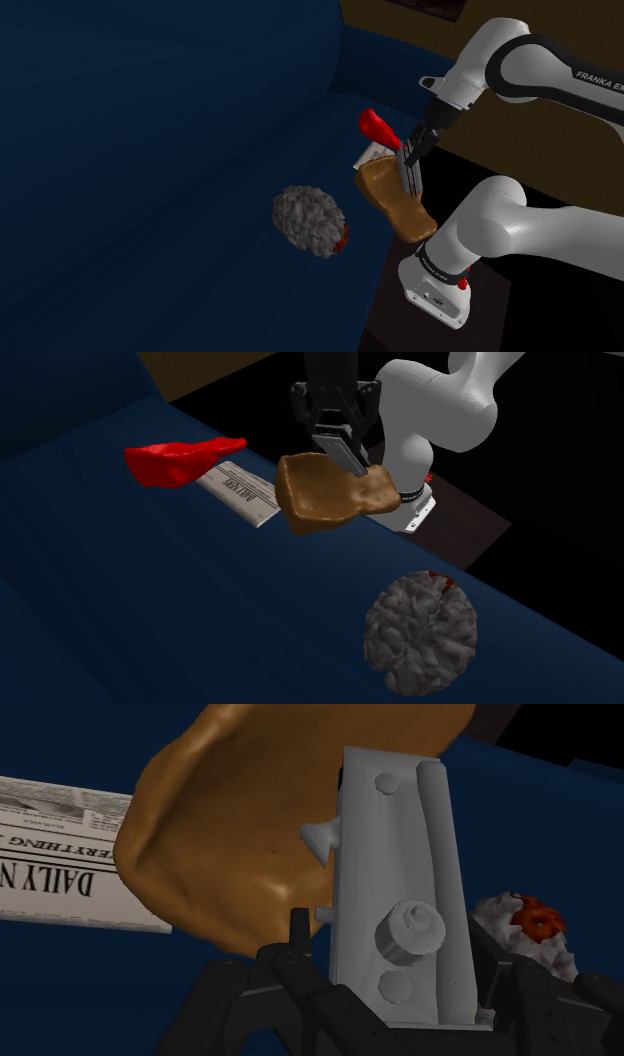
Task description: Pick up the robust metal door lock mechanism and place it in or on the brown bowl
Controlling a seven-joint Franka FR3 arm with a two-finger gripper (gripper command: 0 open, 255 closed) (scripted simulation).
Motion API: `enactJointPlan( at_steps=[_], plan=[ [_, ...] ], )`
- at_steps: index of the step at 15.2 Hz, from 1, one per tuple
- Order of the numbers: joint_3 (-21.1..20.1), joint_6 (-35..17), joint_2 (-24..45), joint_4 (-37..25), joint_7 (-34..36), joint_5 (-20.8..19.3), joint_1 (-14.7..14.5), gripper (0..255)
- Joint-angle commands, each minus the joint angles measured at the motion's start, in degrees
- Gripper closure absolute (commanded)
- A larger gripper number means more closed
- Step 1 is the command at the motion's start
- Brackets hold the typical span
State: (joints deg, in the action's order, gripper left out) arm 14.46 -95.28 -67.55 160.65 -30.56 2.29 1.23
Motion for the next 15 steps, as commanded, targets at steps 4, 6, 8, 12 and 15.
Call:
enactJointPlan(
  at_steps=[4,6,8,12,15],
  plan=[
    [0.0,0.0,0.0,0.0,0.0,0.0,0.0,0],
    [0.0,0.0,0.0,0.0,0.0,0.0,0.0,0],
    [0.1,1.7,0.4,-2.1,0.0,-0.1,-0.1,0],
    [0.5,6.1,1.9,-8.1,-0.1,-0.2,-0.3,0],
    [0.5,6.1,1.9,-8.1,-0.1,-0.2,-0.3,0]
  ],
)
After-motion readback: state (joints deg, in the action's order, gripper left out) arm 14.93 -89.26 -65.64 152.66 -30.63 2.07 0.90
